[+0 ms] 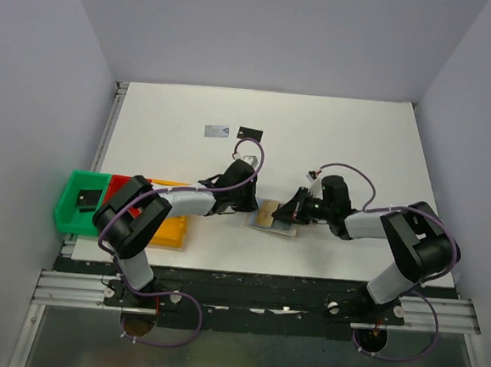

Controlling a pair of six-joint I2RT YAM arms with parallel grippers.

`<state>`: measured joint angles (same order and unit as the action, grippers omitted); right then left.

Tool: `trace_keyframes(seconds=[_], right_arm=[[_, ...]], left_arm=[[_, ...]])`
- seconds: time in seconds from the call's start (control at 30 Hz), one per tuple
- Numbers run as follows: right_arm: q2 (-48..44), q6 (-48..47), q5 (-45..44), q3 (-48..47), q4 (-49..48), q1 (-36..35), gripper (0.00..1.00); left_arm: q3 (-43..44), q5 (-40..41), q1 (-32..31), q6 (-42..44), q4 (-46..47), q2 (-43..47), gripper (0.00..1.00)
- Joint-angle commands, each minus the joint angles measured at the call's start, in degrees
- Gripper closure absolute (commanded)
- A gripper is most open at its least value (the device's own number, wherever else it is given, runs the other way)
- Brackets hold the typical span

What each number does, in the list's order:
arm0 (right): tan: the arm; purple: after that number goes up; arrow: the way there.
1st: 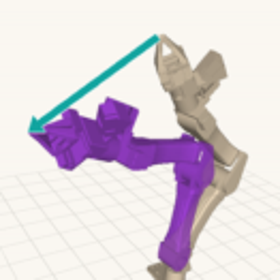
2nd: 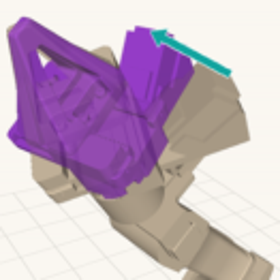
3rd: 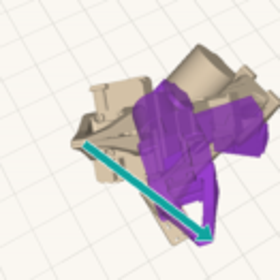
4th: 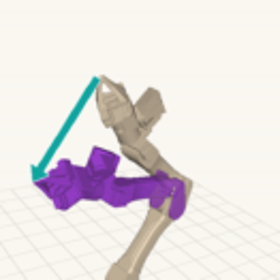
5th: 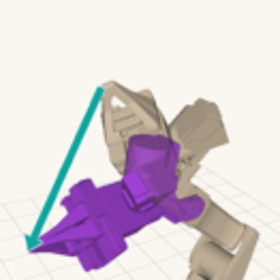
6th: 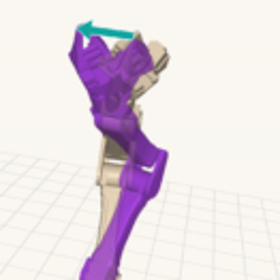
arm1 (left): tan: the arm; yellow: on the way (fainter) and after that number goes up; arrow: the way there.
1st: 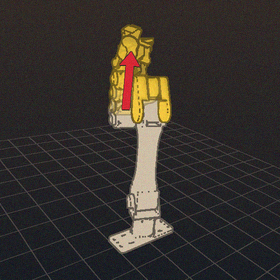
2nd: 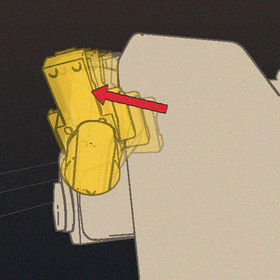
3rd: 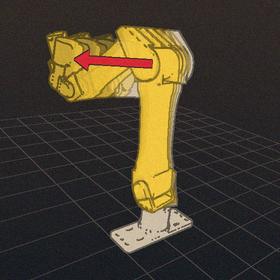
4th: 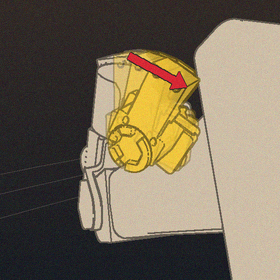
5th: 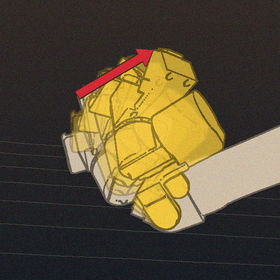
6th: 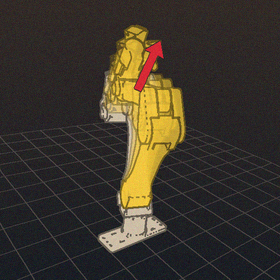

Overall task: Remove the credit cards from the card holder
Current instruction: Remove the credit card from the card holder.

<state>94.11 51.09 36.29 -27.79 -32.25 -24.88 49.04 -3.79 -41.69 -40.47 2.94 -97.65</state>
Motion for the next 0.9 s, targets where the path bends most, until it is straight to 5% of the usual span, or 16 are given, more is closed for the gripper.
trace_keyframes(seconds=[0.0,0.37,0.57,0.87], right_arm=[[-3.7,-5.4,-2.4,-1.1,8.1,0.2,1.00],[-3.4,-5.7,-1.2,-1.7,9.5,0.8,0.98],[1.9,-1.5,1.9,-1.4,1.8,0.8,0.66],[5.6,0.6,2.4,-1.7,-1.7,0.8,0.59]], left_arm=[[-1.8,0.9,-0.4,-0.6,-3.8,-1.9,1.00],[-2.0,1.1,-0.4,-0.8,-4.0,-1.7,1.00],[-1.5,0.4,-0.4,-0.3,-3.7,-2.2,1.00],[-1.4,0.4,-0.4,-0.2,-3.9,-2.5,1.00]])
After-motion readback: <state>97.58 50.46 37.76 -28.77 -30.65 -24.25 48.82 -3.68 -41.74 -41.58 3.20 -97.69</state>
